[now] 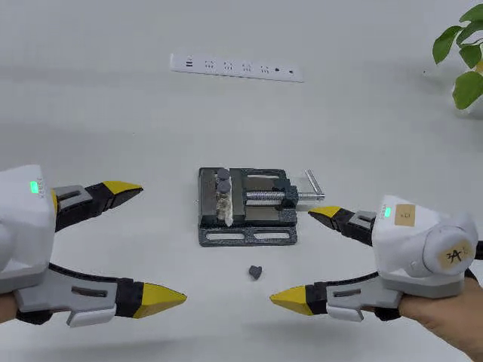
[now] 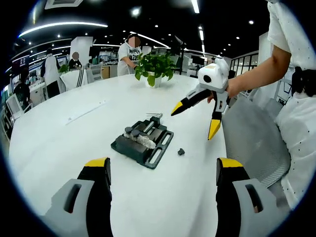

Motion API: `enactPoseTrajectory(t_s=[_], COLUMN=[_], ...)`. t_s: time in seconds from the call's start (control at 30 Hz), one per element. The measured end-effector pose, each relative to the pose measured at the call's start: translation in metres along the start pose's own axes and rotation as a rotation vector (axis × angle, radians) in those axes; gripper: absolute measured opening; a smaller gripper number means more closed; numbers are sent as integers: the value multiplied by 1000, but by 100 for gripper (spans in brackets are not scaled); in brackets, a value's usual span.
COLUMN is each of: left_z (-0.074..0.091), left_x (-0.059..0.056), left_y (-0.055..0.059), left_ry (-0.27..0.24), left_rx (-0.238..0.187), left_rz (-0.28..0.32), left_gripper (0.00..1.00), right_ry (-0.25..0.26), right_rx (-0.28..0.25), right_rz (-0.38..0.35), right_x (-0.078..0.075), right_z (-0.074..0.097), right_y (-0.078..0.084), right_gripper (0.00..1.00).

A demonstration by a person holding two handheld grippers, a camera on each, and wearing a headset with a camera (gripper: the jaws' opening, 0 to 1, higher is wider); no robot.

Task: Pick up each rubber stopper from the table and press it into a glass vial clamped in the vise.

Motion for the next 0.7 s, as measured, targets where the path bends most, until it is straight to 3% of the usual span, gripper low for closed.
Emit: enactPoseTrajectory(t_s=[0.4,0.7], left_z=[-2,-2], left_x=[-3,-3], left_y=[-1,0], left_ry=[20,27], left_rx=[16,30], left_rz=[-7,-8], left_gripper=[88,87], right_ry=[-6,-19], right_rx=[-4,-12], right_rz=[-10,-5], right_x=[2,9], right_z=[-9,-25], right_y=[23,26], right_gripper=[70,49])
Point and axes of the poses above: the centre of the closed fingertips' face, and the gripper's own axes: z roughly backward along the fingers, x roughly to its left, y roughly out of its underside, the point moved 3 cm from there along z, roughly backward along the fingers, and after that the axes turned 15 degrees about -z, right-handed, at the moved point
